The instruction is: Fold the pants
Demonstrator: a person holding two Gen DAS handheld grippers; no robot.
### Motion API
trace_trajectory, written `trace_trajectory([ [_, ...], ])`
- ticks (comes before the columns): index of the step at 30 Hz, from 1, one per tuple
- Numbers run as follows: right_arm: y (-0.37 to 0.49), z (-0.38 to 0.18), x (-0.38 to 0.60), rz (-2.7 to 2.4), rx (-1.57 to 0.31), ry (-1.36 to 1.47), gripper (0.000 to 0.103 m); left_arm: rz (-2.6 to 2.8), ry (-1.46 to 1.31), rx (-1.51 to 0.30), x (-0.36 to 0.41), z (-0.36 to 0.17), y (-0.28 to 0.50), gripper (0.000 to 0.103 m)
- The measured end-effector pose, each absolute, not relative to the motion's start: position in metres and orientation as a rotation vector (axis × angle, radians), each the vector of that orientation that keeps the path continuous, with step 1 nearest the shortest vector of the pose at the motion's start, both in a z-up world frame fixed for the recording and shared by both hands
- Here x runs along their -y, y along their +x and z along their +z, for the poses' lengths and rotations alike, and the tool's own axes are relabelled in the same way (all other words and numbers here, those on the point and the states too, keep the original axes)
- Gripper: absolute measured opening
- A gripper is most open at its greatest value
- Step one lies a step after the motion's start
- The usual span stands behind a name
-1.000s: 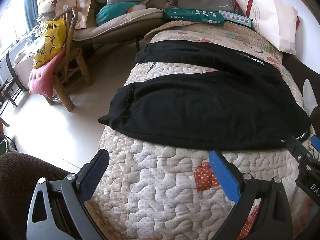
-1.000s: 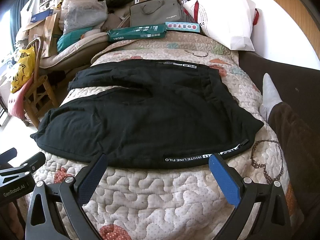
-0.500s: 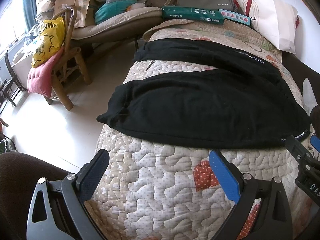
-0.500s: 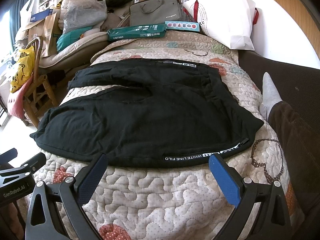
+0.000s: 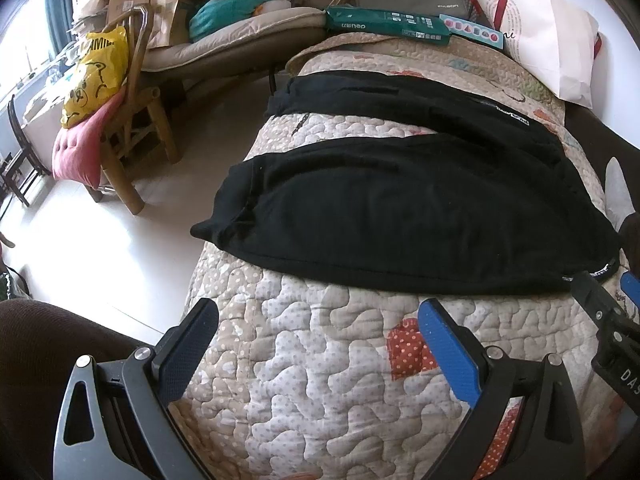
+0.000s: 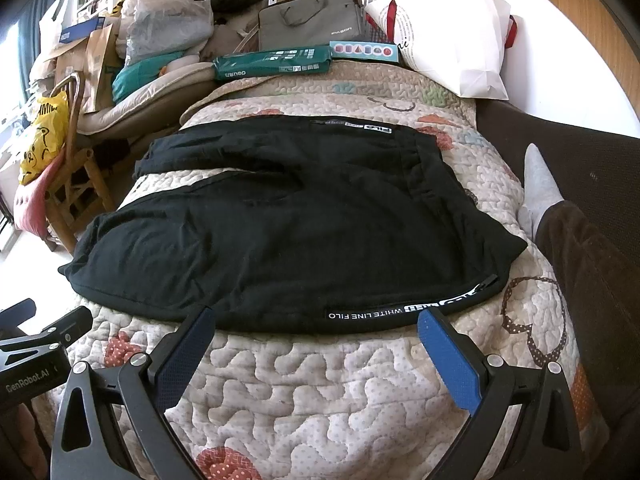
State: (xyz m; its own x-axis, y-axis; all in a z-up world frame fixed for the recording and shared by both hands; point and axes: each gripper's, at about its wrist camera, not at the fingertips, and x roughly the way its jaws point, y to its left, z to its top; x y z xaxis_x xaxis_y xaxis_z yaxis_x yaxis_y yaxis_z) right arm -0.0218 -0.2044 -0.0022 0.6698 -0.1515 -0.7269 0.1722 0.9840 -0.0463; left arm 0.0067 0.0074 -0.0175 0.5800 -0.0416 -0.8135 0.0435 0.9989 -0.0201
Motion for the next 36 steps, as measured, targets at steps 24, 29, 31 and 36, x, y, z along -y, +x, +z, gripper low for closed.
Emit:
trace_trajectory([
  [24,-0.021,0.005,0.209,-0.19,-0.811,0.043,0.103,-0.046,-0.031,-1.067,-0.011,-0.041,0.012,0.1],
  [29,-0.023,0.008,0.211,-0.192,-0.803,0.049,0.103,-0.054,-0.029,-1.135,-0.006,-0.057,0.012,0.1],
  [31,-0.023,0.008,0.212,-0.193,-0.8,0.052,0.103,-0.052,-0.04,-1.15,-0.007,-0.059,0.012,0.1],
  [36,-0.023,0.01,0.215,-0.194,-0.796,0.063,0.103,-0.045,-0.08,-1.178,-0.011,-0.062,0.011,0.101],
])
